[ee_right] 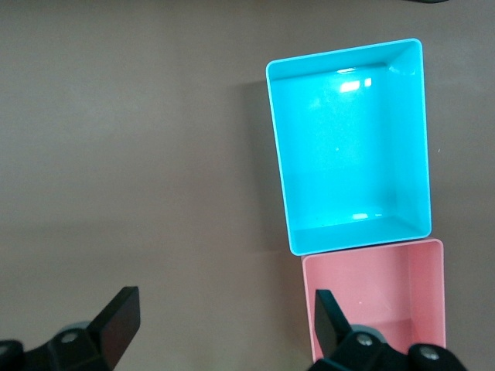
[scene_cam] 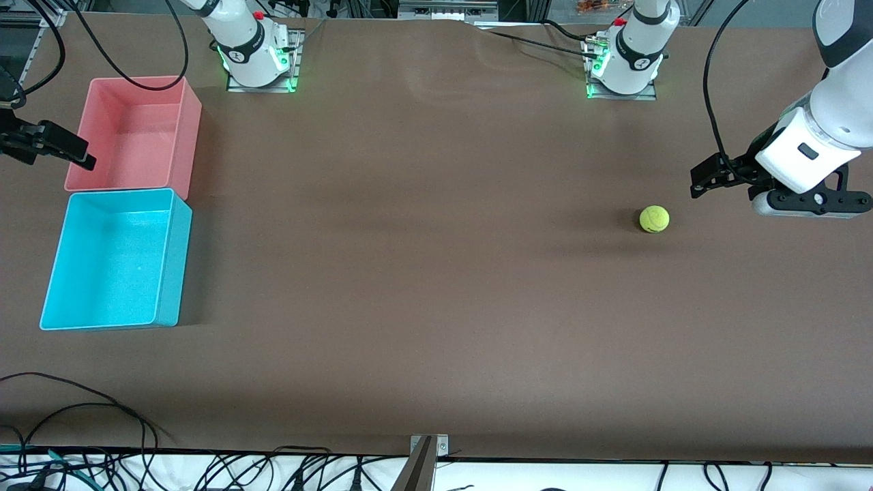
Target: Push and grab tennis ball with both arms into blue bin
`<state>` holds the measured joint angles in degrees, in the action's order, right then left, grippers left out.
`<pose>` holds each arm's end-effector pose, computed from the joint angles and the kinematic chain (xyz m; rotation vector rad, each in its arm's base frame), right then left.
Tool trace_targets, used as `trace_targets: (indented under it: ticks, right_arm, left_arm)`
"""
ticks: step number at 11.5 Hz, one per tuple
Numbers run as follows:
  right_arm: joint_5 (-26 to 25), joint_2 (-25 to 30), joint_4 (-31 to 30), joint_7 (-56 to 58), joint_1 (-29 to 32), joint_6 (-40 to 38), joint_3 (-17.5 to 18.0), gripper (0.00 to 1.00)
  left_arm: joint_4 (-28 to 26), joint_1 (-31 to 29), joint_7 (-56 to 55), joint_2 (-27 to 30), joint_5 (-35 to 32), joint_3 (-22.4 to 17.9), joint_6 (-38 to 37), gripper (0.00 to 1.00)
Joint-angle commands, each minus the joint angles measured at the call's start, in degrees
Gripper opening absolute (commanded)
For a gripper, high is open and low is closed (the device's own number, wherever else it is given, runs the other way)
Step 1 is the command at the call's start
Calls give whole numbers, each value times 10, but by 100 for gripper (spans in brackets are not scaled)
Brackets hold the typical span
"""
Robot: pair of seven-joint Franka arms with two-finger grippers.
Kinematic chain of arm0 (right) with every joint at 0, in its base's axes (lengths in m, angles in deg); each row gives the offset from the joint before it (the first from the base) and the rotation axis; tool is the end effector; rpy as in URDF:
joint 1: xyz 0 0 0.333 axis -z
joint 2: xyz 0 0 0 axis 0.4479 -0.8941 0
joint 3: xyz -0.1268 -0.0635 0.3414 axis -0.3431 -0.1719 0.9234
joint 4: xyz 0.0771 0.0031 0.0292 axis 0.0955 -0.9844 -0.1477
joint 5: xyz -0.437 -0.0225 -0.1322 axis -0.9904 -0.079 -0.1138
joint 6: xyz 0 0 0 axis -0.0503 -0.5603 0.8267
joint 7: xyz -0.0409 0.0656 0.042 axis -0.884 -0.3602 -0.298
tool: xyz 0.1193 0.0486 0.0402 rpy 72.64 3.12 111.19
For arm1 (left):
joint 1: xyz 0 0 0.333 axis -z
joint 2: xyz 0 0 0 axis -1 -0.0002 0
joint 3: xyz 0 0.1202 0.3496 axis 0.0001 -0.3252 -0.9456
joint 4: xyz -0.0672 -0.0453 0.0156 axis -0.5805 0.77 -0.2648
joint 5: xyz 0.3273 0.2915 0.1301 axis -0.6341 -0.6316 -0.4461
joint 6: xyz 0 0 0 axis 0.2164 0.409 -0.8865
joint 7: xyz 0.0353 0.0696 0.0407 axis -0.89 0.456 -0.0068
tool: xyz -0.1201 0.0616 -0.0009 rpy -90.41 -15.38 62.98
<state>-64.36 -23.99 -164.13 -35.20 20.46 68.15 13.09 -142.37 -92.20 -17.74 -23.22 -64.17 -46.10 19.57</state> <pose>0.6246 -0.0345 0.6466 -3.1329 0.1459 0.0398 0.6444 -0.0687 0.5973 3.1210 -0.0160 -0.0597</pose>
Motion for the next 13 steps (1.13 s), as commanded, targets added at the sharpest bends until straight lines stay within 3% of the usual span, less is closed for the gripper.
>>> trace_targets:
  ticks: [1, 13]
  right_arm:
    - [-3, 7, 0, 6, 0, -7, -1, 100]
    - [-3, 5, 4, 5, 1, -6, 0, 100]
  left_arm:
    - [0, 1, 9, 3, 8, -2, -8, 100]
    - [1, -2, 13, 0, 8, -2, -8, 100]
